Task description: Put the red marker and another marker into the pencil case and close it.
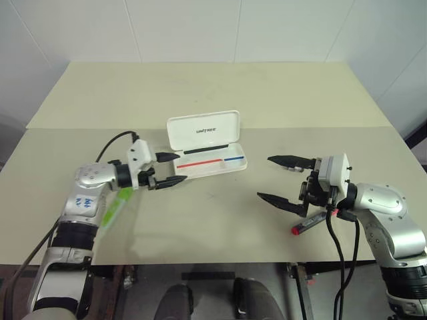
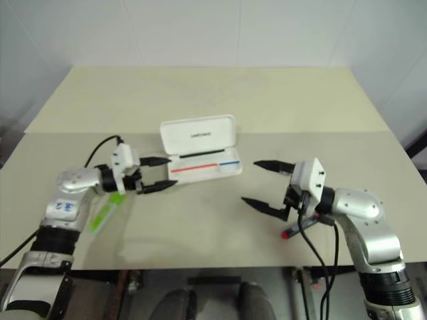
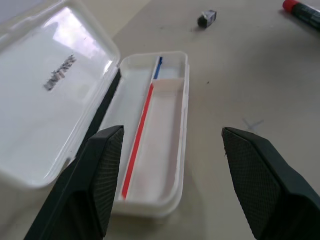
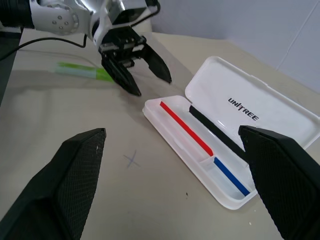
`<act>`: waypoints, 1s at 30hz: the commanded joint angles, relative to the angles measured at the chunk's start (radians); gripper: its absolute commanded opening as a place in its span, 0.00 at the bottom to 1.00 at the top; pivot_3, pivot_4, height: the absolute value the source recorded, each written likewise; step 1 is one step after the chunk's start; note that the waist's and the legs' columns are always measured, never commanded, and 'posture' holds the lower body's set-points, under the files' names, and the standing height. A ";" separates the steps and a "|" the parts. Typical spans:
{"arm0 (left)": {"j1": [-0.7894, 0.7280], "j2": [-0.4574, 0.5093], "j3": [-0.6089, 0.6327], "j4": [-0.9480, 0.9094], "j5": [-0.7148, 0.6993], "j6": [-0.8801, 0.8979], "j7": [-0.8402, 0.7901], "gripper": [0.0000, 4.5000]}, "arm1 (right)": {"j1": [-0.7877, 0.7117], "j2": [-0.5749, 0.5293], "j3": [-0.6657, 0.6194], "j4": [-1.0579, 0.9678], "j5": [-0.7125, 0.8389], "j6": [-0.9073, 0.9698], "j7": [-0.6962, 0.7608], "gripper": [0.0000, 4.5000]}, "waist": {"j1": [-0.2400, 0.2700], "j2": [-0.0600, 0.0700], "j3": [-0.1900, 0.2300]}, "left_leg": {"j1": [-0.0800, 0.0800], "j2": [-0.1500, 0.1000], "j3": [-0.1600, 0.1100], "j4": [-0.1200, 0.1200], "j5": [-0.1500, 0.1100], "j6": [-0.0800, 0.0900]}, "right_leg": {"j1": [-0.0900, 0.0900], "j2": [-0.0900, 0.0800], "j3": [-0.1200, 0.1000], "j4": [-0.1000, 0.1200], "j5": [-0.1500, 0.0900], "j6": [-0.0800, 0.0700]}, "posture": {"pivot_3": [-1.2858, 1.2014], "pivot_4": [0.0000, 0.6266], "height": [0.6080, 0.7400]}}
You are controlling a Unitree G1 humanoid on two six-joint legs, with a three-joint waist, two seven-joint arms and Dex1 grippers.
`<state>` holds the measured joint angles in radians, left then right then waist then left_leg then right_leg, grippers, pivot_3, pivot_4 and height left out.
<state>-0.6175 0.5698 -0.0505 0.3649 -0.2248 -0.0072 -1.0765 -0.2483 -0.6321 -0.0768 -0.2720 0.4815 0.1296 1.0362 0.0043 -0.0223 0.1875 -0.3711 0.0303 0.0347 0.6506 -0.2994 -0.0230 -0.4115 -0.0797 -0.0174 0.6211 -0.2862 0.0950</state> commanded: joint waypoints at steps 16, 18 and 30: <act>-0.103 -0.015 -0.090 0.231 0.147 -0.063 -0.042 0.72 | 0.016 0.076 0.038 -0.126 -0.044 -0.019 -0.115 1.00 | -0.003 -0.001 0.000 | 0.000 0.000 0.002 0.001 0.000 0.000 | -0.001 0.001 0.002 0.001 0.000 0.000 | 0.52 0.24 1.00; -0.117 -0.023 -0.097 0.251 0.155 -0.062 -0.043 0.72 | 0.015 0.078 0.039 -0.128 -0.046 -0.018 -0.119 1.00 | -0.004 -0.001 0.000 | 0.000 0.000 0.002 0.001 0.000 0.000 | -0.001 0.001 0.002 0.001 0.000 0.000 | 0.52 0.24 1.00; -0.191 -0.019 -0.159 0.291 0.229 -0.021 -0.090 0.72 | -0.020 0.052 0.037 -0.139 -0.028 0.012 -0.100 1.00 | -0.006 -0.001 0.000 | 0.000 0.000 0.002 0.002 0.000 0.000 | -0.001 0.001 0.002 0.002 0.000 0.001 | 0.52 0.24 1.00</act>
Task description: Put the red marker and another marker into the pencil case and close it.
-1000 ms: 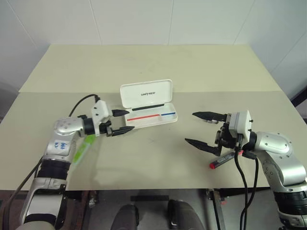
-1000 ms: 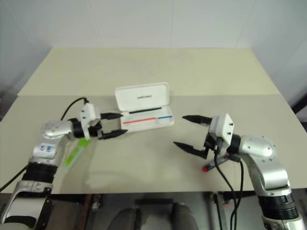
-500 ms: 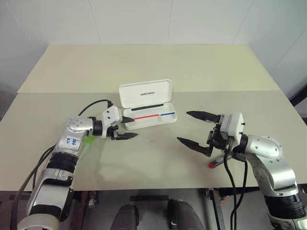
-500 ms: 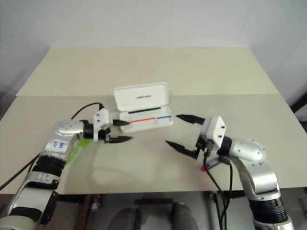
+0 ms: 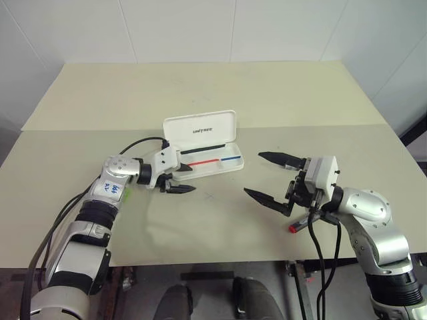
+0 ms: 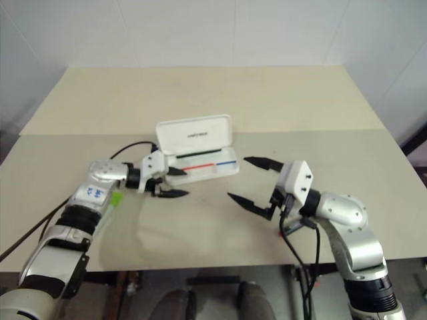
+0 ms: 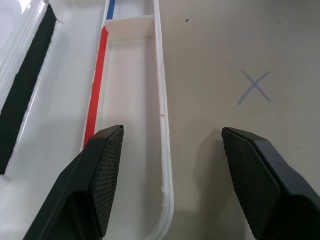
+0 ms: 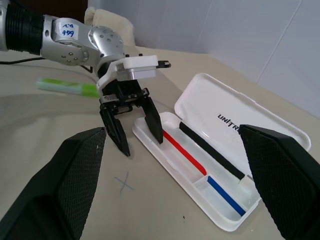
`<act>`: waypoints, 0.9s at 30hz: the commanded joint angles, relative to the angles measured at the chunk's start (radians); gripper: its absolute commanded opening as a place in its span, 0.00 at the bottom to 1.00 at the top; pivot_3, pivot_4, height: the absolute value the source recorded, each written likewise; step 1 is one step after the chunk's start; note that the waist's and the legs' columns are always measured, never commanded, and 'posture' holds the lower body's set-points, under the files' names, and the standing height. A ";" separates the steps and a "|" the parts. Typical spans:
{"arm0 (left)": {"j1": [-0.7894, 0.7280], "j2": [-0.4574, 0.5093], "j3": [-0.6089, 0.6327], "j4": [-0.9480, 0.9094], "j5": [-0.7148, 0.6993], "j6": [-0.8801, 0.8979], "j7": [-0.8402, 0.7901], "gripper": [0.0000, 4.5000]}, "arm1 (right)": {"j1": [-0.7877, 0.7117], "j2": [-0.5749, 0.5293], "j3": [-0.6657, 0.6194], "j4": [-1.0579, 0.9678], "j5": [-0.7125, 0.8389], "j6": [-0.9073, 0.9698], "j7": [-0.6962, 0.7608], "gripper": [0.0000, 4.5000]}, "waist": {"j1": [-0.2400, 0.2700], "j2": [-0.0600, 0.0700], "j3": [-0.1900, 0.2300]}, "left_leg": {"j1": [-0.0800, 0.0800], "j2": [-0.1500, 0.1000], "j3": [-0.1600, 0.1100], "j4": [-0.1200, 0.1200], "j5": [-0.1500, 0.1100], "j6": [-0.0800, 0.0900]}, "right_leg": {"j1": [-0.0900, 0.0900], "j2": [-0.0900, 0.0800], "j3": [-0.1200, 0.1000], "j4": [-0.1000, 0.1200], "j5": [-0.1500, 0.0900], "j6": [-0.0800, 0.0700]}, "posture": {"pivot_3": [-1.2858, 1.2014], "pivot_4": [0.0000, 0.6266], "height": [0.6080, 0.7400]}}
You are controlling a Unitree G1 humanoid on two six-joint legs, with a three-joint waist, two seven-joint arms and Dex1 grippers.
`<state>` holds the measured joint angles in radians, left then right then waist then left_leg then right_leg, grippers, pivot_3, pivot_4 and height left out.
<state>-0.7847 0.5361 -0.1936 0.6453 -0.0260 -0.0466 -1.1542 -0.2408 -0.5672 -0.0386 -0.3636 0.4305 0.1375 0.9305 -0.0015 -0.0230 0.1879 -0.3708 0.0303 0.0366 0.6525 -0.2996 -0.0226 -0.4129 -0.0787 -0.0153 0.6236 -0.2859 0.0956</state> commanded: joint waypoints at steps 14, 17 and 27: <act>-0.026 0.029 -0.056 -0.044 0.094 0.055 -0.006 0.01 | -0.072 -0.029 -0.011 -0.039 0.031 0.017 0.023 1.00 | 0.001 0.000 0.000 | 0.000 0.000 0.000 0.001 0.000 0.000 | 0.000 0.000 0.000 0.001 0.000 0.000 | 0.52 0.24 1.00; -0.017 0.030 -0.060 -0.069 0.089 0.040 -0.027 0.01 | -0.078 -0.033 -0.012 -0.035 0.033 0.019 0.028 1.00 | 0.001 0.000 0.000 | 0.000 0.000 0.000 0.002 0.000 0.000 | 0.000 0.000 0.000 0.001 0.000 0.000 | 0.52 0.24 1.00; 0.040 0.022 -0.058 -0.314 0.015 0.152 -0.107 0.01 | -0.082 -0.042 -0.011 -0.037 0.043 0.035 0.037 1.00 | 0.004 0.000 0.000 | -0.002 0.000 0.000 0.000 -0.001 0.002 | 0.000 0.000 0.000 -0.001 0.000 0.000 | 0.52 0.24 1.00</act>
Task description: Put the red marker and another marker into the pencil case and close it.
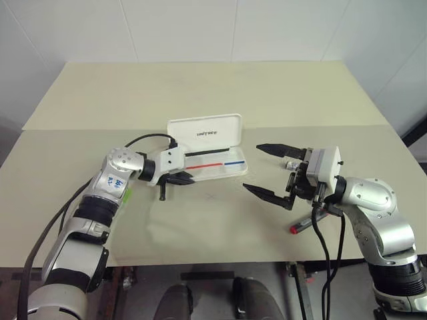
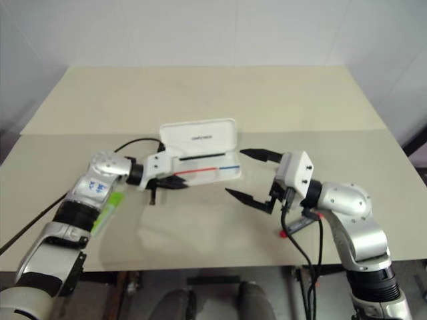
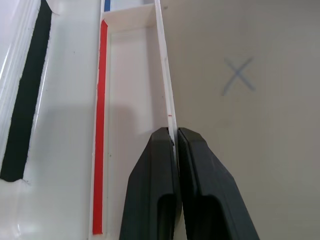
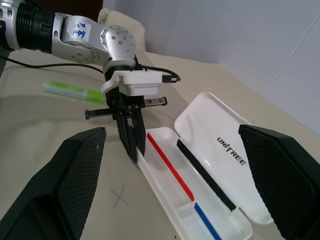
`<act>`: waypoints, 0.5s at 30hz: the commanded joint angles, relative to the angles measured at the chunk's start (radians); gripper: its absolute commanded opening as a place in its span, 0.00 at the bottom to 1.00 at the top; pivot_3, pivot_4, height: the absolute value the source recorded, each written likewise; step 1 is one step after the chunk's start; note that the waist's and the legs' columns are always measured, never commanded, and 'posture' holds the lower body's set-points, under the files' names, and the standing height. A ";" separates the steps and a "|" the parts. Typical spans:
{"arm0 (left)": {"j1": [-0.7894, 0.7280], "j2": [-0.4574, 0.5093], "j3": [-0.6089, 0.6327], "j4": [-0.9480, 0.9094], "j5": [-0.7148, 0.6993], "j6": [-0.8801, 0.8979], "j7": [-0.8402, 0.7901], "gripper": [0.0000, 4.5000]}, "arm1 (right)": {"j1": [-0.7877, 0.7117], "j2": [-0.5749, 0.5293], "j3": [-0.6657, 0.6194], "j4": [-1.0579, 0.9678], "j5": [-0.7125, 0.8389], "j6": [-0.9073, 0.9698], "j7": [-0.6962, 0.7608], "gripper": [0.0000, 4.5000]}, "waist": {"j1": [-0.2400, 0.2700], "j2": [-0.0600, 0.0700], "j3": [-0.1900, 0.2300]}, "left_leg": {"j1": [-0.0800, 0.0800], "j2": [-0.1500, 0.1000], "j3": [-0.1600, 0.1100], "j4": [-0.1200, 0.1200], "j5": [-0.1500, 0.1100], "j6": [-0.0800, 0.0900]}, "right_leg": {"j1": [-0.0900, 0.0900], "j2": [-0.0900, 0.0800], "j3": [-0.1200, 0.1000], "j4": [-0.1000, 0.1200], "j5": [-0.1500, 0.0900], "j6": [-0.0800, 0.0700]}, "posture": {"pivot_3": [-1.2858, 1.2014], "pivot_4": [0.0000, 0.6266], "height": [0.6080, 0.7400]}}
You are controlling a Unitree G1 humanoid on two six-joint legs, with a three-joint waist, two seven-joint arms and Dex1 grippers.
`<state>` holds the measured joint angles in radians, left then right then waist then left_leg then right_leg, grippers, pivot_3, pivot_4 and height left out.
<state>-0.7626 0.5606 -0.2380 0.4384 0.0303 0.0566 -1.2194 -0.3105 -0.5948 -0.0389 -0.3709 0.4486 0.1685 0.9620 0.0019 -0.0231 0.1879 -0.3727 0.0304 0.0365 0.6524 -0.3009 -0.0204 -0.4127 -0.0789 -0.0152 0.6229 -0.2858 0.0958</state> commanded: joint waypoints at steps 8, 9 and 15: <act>0.131 0.036 -0.018 -0.316 -0.063 0.199 -0.052 0.01 | -0.009 -0.017 -0.010 -0.038 0.032 0.018 0.009 1.00 | -0.003 0.000 0.000 | -0.001 0.000 0.000 0.001 -0.001 0.002 | 0.000 0.000 0.001 -0.001 0.001 0.001 | 0.52 0.24 1.00; 0.140 0.040 -0.021 -0.333 -0.064 0.207 -0.052 0.01 | -0.009 -0.017 -0.011 -0.039 0.032 0.019 0.010 1.00 | -0.004 0.000 0.000 | -0.001 0.000 0.000 0.001 -0.001 0.002 | 0.000 0.000 0.001 -0.001 0.001 0.001 | 0.52 0.24 1.00; 0.204 0.078 -0.023 -0.424 -0.070 0.267 -0.049 0.01 | -0.007 -0.021 -0.009 -0.043 0.037 0.025 0.014 1.00 | -0.004 0.000 0.000 | 0.001 0.000 0.000 0.002 -0.001 0.002 | 0.000 0.000 0.002 -0.001 0.001 0.001 | 0.52 0.24 1.00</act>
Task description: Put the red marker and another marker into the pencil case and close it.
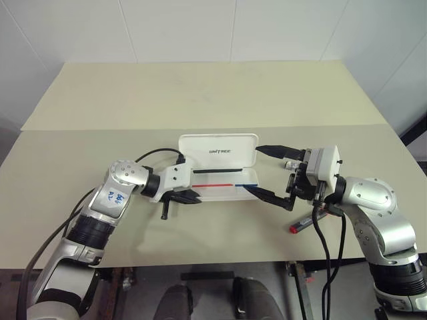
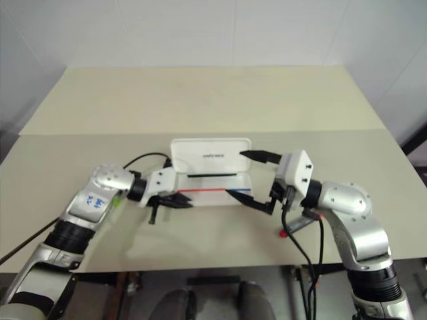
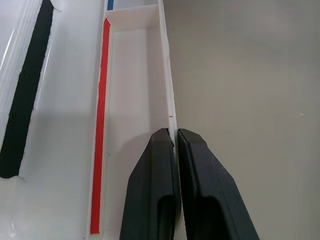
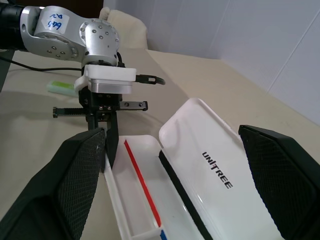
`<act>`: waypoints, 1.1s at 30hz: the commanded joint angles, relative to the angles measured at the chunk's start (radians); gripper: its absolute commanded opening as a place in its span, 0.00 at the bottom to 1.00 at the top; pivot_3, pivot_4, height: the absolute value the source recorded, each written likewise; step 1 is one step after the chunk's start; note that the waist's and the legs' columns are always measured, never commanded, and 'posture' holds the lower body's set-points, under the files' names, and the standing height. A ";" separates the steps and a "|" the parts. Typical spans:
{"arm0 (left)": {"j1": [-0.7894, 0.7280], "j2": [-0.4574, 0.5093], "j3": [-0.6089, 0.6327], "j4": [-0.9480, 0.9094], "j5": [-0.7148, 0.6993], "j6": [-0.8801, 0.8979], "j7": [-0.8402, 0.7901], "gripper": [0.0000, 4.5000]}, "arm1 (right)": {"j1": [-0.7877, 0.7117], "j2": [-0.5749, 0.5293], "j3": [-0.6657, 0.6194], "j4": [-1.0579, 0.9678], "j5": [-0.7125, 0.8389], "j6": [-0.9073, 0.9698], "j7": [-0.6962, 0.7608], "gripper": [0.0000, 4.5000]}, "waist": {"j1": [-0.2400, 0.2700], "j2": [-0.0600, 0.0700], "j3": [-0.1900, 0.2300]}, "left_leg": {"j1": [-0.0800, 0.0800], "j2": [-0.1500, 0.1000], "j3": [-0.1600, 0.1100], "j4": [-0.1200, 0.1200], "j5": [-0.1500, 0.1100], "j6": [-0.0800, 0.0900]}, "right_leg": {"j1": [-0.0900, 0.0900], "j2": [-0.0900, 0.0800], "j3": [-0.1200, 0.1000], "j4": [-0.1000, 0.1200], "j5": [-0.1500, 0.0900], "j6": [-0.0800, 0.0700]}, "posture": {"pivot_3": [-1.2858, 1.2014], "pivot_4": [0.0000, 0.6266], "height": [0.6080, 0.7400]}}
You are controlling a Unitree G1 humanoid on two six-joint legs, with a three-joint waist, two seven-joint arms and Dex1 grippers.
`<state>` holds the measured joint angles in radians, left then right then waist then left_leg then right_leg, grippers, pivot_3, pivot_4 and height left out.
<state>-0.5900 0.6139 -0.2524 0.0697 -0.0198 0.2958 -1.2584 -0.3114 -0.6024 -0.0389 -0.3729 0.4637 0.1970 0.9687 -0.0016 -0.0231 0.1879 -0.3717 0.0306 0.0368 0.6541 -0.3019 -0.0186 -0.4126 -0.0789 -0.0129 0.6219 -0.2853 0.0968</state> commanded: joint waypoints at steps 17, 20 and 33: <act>0.085 0.060 0.000 -0.109 -0.032 0.111 0.051 0.69 | 0.048 -0.083 -0.030 -0.018 0.081 0.028 0.093 1.00 | 0.000 0.000 0.000 | 0.002 0.000 0.000 0.003 0.000 0.001 | 0.000 0.000 0.004 0.004 0.000 0.000 | 0.52 0.24 1.00; 0.090 0.059 0.011 -0.135 -0.062 0.142 0.051 0.89 | 0.046 -0.076 -0.021 -0.015 0.075 0.023 0.091 1.00 | 0.000 0.000 0.000 | 0.002 0.000 -0.001 0.004 0.000 0.001 | 0.001 0.000 0.004 0.004 0.001 0.000 | 0.52 0.24 1.00; 0.157 0.110 0.090 -0.244 -0.195 0.203 0.048 1.00 | 0.029 -0.046 0.003 0.036 0.058 -0.006 0.107 1.00 | -0.001 0.000 0.000 | 0.001 0.000 -0.001 0.005 -0.002 0.003 | 0.000 0.000 0.006 0.003 0.001 0.000 | 0.52 0.24 1.00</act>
<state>-0.4432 0.7084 -0.1977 -0.1263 -0.1849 0.4964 -1.2139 -0.2705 -0.6530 -0.0382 -0.3282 0.5158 0.2148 1.0647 -0.0031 -0.0232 0.1880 -0.3704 0.0310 0.0356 0.6592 -0.3035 -0.0161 -0.4127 -0.0787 -0.0069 0.6244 -0.2841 0.0970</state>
